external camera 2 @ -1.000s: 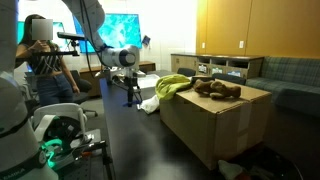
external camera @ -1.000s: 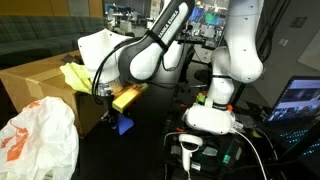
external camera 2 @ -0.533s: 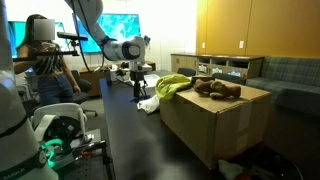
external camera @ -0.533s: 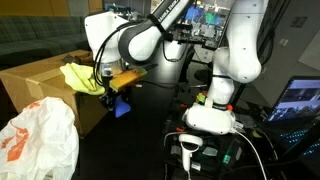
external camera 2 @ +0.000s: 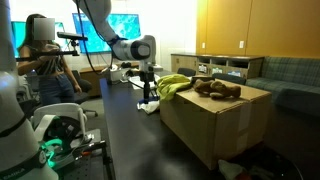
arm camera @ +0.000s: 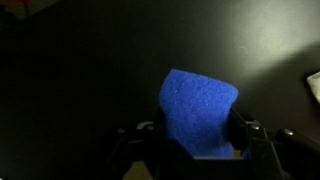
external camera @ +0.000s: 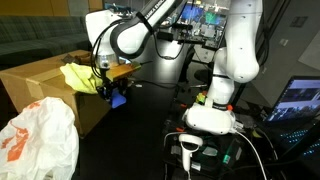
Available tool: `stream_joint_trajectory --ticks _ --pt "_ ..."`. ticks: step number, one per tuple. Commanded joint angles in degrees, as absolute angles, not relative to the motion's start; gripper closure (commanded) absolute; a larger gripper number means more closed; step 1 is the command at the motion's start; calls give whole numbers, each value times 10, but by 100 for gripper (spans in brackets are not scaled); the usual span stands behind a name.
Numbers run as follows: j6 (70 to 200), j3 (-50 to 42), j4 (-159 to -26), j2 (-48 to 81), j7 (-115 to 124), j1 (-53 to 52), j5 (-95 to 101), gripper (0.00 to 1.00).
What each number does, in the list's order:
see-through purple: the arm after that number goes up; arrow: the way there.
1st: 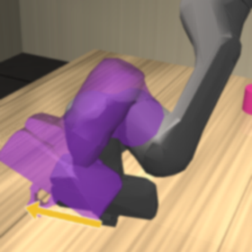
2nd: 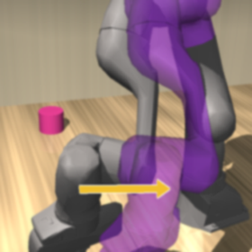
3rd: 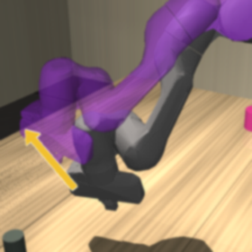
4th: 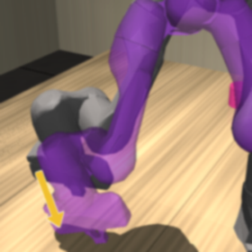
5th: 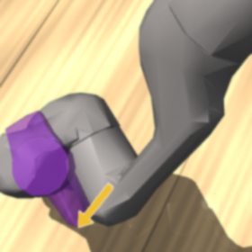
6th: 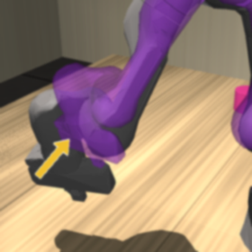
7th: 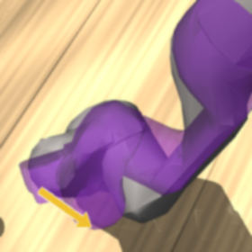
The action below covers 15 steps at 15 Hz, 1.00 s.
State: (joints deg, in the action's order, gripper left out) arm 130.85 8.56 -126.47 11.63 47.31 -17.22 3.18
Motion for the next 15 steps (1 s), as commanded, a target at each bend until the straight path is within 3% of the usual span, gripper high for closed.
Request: stream_joint_trajectory --ticks 1,15 --pt "1299 84 -1239 122 470 -161 30 67" --pt "1238 81 -1172 49 580 -151 128 67"
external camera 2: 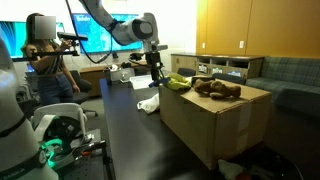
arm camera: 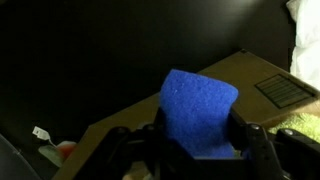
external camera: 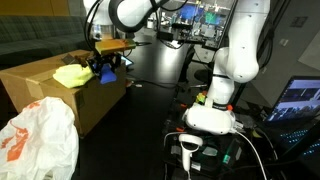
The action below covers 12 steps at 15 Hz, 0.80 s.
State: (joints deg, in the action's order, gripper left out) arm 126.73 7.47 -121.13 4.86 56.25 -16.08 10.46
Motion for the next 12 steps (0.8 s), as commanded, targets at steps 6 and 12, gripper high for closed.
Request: stream_joint_trajectory --ticks 6,12 --pt "1210 73 -1073 82 583 -131 112 67" --pt "1176 56 -974 126 595 -112 90 67"
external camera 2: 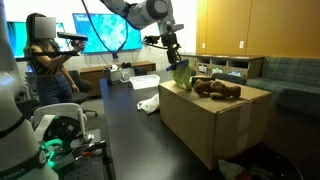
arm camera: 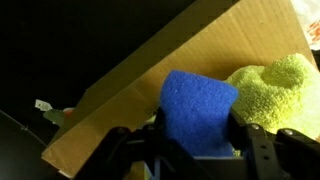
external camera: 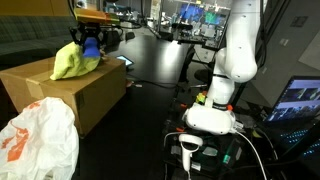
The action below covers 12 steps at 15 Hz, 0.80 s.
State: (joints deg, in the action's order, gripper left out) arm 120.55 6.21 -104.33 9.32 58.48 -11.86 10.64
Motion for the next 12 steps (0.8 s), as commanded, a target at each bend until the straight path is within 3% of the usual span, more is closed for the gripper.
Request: stream_joint_trajectory --ticks 1,12 --pt "1173 53 -960 133 599 -110 85 67" --pt "1094 39 -764 254 585 -100 0 67"
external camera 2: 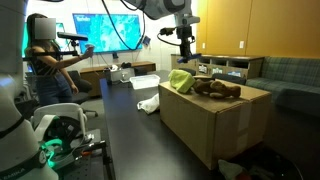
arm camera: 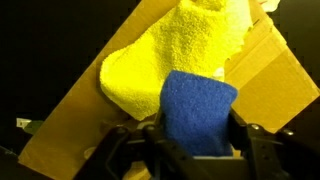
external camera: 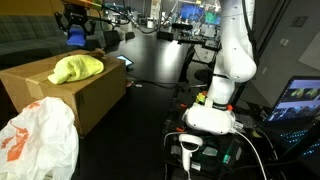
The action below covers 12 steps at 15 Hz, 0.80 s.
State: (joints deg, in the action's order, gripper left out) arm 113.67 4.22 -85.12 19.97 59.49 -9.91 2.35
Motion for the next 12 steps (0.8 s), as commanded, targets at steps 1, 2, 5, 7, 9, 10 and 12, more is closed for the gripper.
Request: stream_joint_trajectory --ticks 1,2,5,7,9,10,12 --pt "1086 39 -744 270 584 -101 -6 67" --pt "1075 39 -725 284 580 -99 -14 67" --pt "1054 39 -680 320 572 -94 -34 19" --pt "1044 36 -661 337 569 -91 -44 12" --pt "1037 33 -649 350 567 -87 -52 0" --pt "1036 31 -649 353 568 -84 -56 0" --pt "1041 27 -662 351 567 -83 -56 0"
